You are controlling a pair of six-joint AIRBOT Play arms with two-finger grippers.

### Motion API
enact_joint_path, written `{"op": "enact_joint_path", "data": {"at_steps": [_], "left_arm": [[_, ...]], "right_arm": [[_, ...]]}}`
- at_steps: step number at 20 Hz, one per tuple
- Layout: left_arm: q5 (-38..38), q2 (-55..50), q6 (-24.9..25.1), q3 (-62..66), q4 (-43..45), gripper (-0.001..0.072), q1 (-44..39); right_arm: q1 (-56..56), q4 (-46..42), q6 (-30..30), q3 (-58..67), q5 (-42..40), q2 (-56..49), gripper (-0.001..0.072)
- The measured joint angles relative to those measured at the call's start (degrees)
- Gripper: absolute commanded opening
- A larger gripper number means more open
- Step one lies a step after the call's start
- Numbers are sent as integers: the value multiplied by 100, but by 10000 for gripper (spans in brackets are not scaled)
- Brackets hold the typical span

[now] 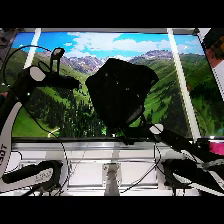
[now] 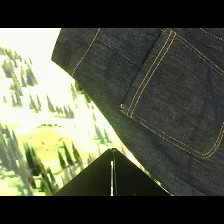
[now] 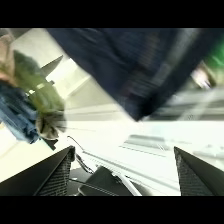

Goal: Fold the clothes and pants, and hang the long-sleeved shirts on hangers.

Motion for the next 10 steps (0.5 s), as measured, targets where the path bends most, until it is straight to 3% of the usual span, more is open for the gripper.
{"op": "enact_joint_path", "data": {"at_steps": [2,7,10], "left_arm": [[2,0,17,0,-7,12,4],[2,0,37,0,-22,12,4],[2,0,39,0,-22,12,4]], "right_arm": [[197,138,240,35,-221,-186,614],[382,238,435,387,-511,-846,612],[409,295,496,481,-564,-1150,389]]}}
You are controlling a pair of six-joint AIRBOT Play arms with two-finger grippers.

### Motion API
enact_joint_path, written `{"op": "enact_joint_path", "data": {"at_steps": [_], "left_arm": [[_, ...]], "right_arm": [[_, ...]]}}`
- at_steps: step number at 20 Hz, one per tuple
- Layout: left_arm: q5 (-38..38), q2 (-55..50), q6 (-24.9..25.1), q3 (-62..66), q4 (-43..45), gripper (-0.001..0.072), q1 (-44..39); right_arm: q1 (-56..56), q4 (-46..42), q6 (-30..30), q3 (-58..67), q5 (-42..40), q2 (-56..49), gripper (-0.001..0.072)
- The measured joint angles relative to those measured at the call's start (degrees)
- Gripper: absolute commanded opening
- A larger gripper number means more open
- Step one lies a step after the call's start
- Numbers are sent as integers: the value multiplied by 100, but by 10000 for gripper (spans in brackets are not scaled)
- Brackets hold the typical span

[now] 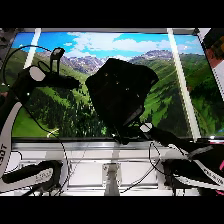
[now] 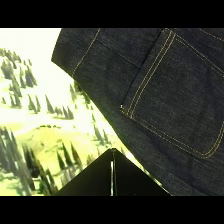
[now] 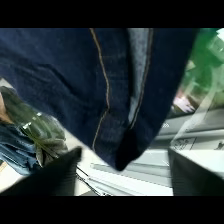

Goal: Fold the clothes and pants, and hang the long-sleeved shirts on hangers.

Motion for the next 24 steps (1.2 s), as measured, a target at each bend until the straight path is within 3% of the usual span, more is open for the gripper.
{"op": "enact_joint_path", "data": {"at_steps": [9,10,11,13,15,16,17,24], "left_arm": [[-74,2,0,0,-15,12,0],[-94,0,0,0,-20,12,0],[-101,0,-2,0,-22,12,0],[-133,0,0,0,-22,12,0],[-155,0,0,0,-22,12,0],[-168,0,0,0,-22,12,0],[-179,0,0,0,-22,12,0],[-199,0,0,0,-22,12,0]], "right_arm": [[2,-7,20,76,-688,-195,376],[-9,-13,17,79,-732,-195,346],[-24,-33,15,83,-807,-195,225],[-92,-96,7,83,-997,-179,203],[-205,-153,-22,83,-1034,-96,253],[-282,-227,-72,83,-1036,-15,449],[-356,-293,-122,83,-1005,85,553],[-599,-765,-251,87,-592,404,555]]}}
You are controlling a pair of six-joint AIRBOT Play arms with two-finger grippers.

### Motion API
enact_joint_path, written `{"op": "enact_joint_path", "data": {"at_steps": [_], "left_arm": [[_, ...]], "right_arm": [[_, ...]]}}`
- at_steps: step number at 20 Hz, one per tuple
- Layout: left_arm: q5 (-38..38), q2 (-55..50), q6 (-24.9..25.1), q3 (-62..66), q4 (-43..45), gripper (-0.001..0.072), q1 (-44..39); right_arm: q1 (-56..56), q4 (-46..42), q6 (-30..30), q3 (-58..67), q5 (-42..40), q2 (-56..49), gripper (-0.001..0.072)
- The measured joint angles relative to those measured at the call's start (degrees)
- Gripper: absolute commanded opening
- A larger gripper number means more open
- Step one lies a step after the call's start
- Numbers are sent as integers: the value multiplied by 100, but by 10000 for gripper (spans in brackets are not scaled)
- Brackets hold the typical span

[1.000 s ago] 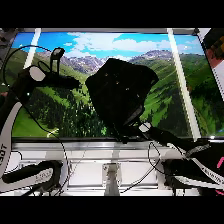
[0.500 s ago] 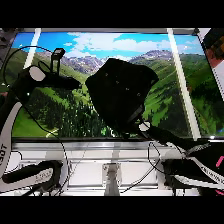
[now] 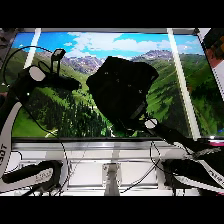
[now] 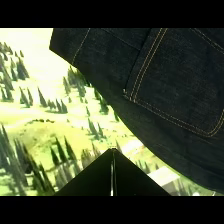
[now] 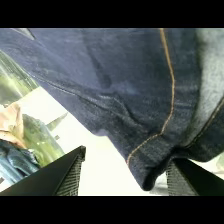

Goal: Fold the clothes and pants, and hang the long-sleeved shirts on hangers.

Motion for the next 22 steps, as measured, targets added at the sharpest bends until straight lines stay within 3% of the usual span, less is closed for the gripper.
{"op": "enact_joint_path", "data": {"at_steps": [6,7,8,9,10,15,16,18,22], "left_arm": [[-37,0,0,0,0,12,0],[-44,0,0,0,0,12,0],[-42,-7,0,0,-7,11,0],[-46,-46,0,0,-50,11,11],[-52,-107,0,0,-142,11,33],[107,-868,140,0,-1305,17,297],[229,-1040,164,0,-1543,109,356],[426,-1408,205,0,-2129,594,476],[610,-2000,240,0,-3215,612,614]], "right_arm": [[-24,-35,393,0,-240,-153,543],[-24,-17,470,7,-229,-195,466],[-24,-15,533,7,-219,-240,243],[-24,-50,584,0,-216,-275,66],[-24,-52,621,2,-293,-293,16],[-24,-164,697,4,-446,-284,13],[-24,-258,702,2,-459,-229,13],[-26,-485,717,2,-474,-61,13],[-31,-752,721,2,-485,273,13]]}}
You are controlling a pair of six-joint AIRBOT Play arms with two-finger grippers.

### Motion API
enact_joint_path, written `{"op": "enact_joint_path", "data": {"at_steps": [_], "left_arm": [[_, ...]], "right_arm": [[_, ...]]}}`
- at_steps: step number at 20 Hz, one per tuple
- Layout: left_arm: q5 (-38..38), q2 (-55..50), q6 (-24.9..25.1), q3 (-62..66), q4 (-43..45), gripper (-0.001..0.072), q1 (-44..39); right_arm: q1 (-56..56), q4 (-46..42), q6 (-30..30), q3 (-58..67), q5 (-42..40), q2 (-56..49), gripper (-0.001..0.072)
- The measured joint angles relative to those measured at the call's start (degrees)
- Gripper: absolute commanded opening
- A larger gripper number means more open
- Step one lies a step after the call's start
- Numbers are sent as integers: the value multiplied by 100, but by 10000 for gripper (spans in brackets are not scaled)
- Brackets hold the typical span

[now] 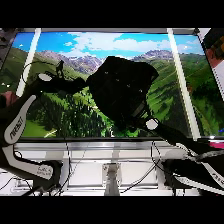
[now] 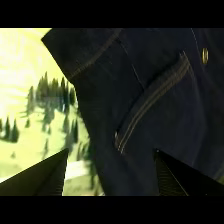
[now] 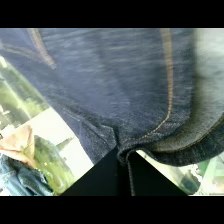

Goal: Fold the clothes and pants, and hang the long-sleeved shirts on hangers.

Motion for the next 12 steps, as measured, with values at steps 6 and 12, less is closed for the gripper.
{"op": "enact_joint_path", "data": {"at_steps": [6,12], "left_arm": [[439,-647,424,2,-1585,610,22],[730,-1049,584,122,-2127,476,-22]], "right_arm": [[0,-103,-4,2,160,157,13],[0,-114,-13,4,197,195,13]]}}
